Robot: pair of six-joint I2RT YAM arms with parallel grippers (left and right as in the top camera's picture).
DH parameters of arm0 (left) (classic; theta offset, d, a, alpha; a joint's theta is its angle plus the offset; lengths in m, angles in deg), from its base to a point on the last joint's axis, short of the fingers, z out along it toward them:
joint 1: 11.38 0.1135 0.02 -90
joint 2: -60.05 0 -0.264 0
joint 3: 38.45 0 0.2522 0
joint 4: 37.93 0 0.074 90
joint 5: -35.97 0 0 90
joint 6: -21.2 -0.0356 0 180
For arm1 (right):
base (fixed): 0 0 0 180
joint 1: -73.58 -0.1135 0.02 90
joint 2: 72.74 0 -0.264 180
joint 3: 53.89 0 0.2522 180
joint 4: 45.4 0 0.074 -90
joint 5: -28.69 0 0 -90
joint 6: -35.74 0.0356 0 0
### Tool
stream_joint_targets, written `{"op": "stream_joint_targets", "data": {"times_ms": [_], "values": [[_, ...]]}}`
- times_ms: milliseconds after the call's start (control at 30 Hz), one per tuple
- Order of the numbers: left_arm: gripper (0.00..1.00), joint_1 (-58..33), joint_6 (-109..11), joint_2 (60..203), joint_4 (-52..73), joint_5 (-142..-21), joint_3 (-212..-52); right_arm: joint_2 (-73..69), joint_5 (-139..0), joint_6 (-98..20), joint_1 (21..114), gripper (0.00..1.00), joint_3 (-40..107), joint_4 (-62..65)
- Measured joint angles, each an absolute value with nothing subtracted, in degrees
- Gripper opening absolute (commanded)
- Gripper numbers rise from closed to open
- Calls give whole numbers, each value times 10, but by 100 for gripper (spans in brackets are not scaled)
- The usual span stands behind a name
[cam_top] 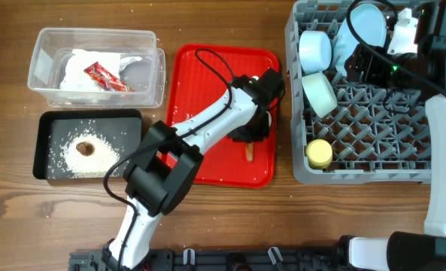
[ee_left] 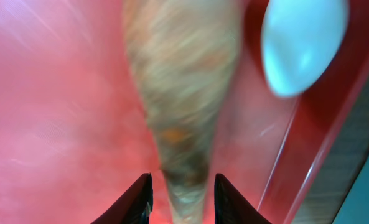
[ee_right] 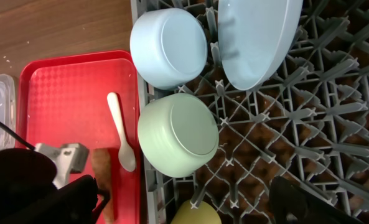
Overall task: Sort waste into correct bins and load items into the dishwasher rack
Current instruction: 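Carry the carrot to the black tray and release it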
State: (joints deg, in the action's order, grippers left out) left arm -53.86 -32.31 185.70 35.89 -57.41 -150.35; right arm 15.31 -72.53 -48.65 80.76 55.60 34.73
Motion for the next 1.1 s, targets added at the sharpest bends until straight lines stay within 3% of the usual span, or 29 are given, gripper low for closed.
{"op": "stream_joint_targets", "data": {"times_ms": [167,333,367,433,533,733,867,1100], "values": [[40,-537,-331,1866,343,-537,-1516,153,-721,-486,808,91,556,348],[58,-537,-336,1893,337,-528,-1520,153,-721,-486,808,91,556,348],[50,-536,-335,1893,337,-528,-1520,153,-719,-486,808,91,556,348],[20,-536,-339,1893,337,-527,-1520,153,-719,-486,808,91,556,348],[6,-536,-338,1893,339,-523,-1520,153,-719,-486,808,92,556,348],[4,-536,-341,1893,349,-521,-1528,153,-706,-487,808,94,556,348],[4,-532,-389,1870,422,-496,-1545,153,-698,-486,808,95,556,348],[4,-420,-387,1666,499,-442,-1579,153,-696,-488,808,97,556,340]]}}
